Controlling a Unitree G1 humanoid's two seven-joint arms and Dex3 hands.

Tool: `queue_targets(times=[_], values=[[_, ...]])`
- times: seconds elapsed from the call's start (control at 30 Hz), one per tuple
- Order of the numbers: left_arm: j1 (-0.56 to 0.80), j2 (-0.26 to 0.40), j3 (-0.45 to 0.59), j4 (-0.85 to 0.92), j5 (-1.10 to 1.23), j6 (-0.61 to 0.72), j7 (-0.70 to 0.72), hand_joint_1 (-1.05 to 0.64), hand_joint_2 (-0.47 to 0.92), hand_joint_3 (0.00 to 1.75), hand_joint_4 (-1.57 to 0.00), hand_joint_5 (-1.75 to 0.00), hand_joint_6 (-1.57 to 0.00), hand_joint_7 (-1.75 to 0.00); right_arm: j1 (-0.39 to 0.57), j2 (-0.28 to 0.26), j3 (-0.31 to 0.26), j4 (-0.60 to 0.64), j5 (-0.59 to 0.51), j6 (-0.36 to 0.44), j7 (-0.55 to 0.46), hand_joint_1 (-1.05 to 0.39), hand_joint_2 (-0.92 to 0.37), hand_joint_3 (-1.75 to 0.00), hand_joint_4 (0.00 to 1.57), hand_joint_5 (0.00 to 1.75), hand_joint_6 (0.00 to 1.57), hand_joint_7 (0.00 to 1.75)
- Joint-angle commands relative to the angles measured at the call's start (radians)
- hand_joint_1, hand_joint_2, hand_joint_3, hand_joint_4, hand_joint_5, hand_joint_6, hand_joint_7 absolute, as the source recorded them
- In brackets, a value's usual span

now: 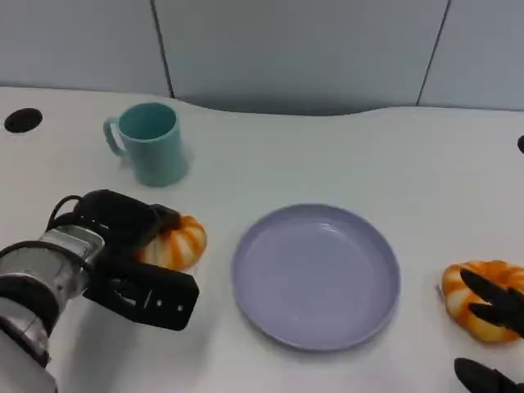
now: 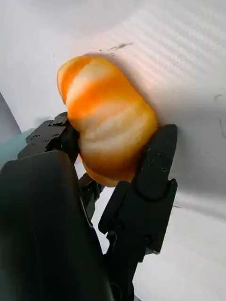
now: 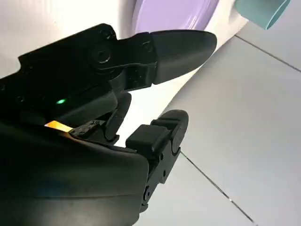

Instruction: Grasp the bread from the table and place it into the plate.

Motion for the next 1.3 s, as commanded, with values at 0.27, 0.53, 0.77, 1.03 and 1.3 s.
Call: queue_targets(times=[0.27, 0.53, 0.77, 1.03, 1.3], values=[[0.006, 0.010, 0.040, 0.014, -0.060, -0.040, 0.020, -0.21, 0.92, 0.06, -0.57, -1.75, -0.40, -1.72, 0.006, -0.013, -0.016, -0.011, 0.008, -0.025, -0.012, -0.36, -0.92, -0.35, 0.72, 0.26, 0.59, 0.00], [0.043, 0.034, 0.161, -0.012, -0.182, -0.136, 0.049, -0.19, 0.92, 0.24, -0.58, -1.75, -0.37, -1.74, 0.002, -0.013, -0.019, -0.005, -0.009, -0.021, -0.024, -0.36, -0.92, -0.35, 0.73, 0.22, 0.60, 0.00], [0.077, 0.081, 0.279, -0.075, -0.307, -0.227, -0.011, -0.16, 0.91, 0.11, -0.61, -1.75, -0.44, -1.75, -0.002, -0.013, -0.017, -0.003, -0.005, -0.021, -0.023, -0.36, -0.92, -0.35, 0.77, 0.22, 0.60, 0.00], [0.124, 0.149, 0.348, -0.186, -0.353, -0.432, 0.000, -0.10, 0.91, 0.08, -0.65, -1.75, -0.42, -1.75, -0.006, -0.014, -0.015, 0.004, 0.003, -0.016, -0.016, -0.35, -0.92, -0.35, 0.76, 0.18, 0.60, 0.00], [0.087, 0.103, 0.372, -0.244, -0.473, -0.584, -0.249, -0.11, 0.92, 0.07, -0.71, -1.75, -0.47, -1.75, -0.009, -0.013, -0.015, 0.006, 0.004, -0.010, -0.016, -0.35, -0.92, -0.34, 0.78, 0.18, 0.61, 0.00]])
